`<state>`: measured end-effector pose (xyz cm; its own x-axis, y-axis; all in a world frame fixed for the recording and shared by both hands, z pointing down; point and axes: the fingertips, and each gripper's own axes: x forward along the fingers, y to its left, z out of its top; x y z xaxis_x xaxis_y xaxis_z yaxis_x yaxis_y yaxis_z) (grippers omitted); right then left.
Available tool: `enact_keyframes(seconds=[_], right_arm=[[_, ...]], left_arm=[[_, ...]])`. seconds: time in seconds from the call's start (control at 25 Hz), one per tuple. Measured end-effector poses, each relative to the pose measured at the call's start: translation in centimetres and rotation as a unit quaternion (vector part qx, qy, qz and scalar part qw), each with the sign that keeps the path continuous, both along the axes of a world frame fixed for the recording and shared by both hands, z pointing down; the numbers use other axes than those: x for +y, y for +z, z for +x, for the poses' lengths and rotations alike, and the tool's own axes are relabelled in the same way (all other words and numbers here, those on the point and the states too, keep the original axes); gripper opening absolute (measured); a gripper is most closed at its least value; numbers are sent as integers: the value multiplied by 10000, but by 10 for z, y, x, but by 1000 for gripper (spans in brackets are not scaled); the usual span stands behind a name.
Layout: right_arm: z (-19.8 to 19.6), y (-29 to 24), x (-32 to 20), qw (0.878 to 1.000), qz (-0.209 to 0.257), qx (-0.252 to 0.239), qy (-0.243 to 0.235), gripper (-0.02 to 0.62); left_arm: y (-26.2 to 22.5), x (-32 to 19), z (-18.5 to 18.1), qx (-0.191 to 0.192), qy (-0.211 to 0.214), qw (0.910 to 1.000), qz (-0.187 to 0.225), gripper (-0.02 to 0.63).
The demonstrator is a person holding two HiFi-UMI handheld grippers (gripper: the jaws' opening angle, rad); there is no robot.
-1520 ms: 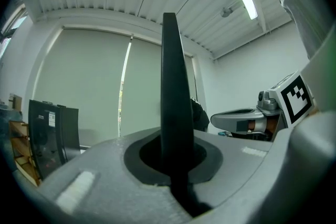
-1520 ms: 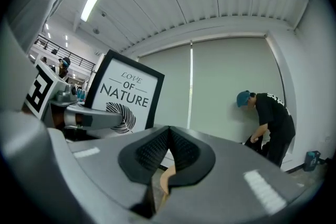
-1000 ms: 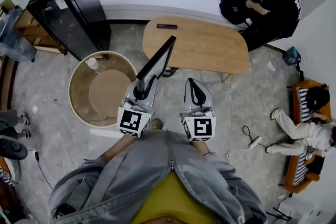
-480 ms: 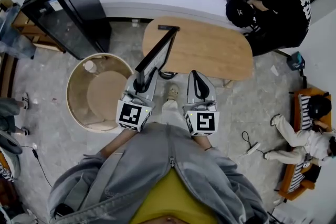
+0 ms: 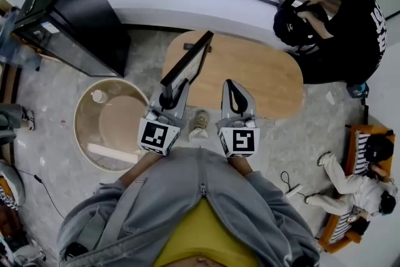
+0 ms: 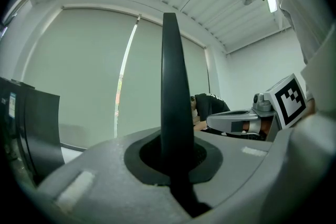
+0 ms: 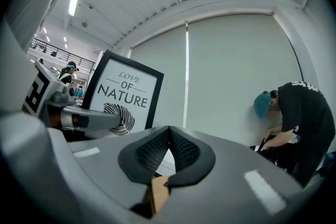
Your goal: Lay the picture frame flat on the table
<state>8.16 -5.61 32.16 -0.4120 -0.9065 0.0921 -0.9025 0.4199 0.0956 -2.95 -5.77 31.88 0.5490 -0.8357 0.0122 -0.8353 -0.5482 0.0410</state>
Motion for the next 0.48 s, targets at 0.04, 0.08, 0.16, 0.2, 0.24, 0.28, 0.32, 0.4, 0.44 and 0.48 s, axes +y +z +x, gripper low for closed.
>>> enact_keyframes(seconds=[0.04, 0.08, 0.16, 0.2, 0.24, 0.28, 0.32, 0.4, 0.44, 0.48], right_arm=[[4, 1, -16, 10000, -17, 18, -37, -5], [8, 2, -32, 10000, -30, 34, -72, -5], [15, 6, -61, 9998, -102, 64, -170, -5], [17, 8, -73, 9996, -122, 72, -232, -5], [19, 10, -85, 9995, -107, 73, -295, -5], [22, 11, -96, 9994, -79, 63, -345, -5], [24, 14, -106, 9993, -71, 36, -375, -5], [27, 21, -123, 9991, -128, -40, -395, -5], [27, 25, -130, 9990, -178, -39, -410, -5], [28, 30, -135, 9988, -233, -14, -430, -5]], left_arm=[[1, -15, 5, 27, -18, 10000, -16, 8], [3, -30, 10, 51, -34, 10000, -44, 8], [6, -56, 19, 75, -52, 9999, -121, 8], [8, -67, 24, 84, -61, 9998, -156, 8], [10, -78, 28, 95, -73, 9998, -182, 8], [12, -87, 31, 103, -83, 9997, -203, 8], [15, -96, 35, 106, -89, 9997, -220, 8], [23, -111, 40, 114, -87, 9996, -262, 8], [26, -117, 41, 122, -79, 9994, -312, 8], [29, -121, 43, 137, -70, 9992, -375, 9]])
